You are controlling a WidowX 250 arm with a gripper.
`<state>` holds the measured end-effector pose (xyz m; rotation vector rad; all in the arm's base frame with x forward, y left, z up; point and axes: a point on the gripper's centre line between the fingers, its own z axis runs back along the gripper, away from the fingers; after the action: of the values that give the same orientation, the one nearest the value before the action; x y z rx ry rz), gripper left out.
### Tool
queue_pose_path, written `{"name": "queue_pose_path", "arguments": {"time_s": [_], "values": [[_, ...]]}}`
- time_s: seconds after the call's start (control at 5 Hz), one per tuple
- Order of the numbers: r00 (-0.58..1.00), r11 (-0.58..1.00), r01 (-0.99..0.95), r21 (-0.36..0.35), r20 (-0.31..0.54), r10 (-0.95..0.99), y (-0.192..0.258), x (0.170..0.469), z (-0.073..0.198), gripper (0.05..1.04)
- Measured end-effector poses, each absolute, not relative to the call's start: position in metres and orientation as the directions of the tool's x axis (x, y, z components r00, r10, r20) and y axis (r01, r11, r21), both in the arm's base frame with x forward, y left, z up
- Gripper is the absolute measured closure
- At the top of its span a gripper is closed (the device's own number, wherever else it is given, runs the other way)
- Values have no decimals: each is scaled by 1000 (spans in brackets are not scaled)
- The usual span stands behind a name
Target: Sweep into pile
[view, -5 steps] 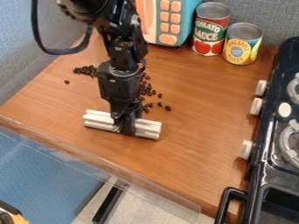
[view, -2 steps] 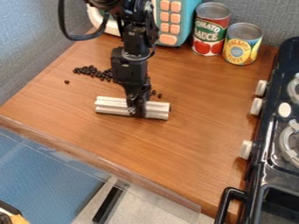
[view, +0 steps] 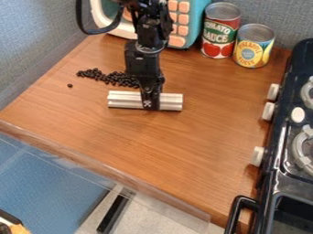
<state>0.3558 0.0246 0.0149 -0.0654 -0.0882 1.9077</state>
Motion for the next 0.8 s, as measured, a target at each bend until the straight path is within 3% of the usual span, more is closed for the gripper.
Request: {"name": "queue_pose_path", "arguments": {"time_s": [0.8], "values": [[-419,-417,-898,-140,-17,908,42,396,18,705]]}}
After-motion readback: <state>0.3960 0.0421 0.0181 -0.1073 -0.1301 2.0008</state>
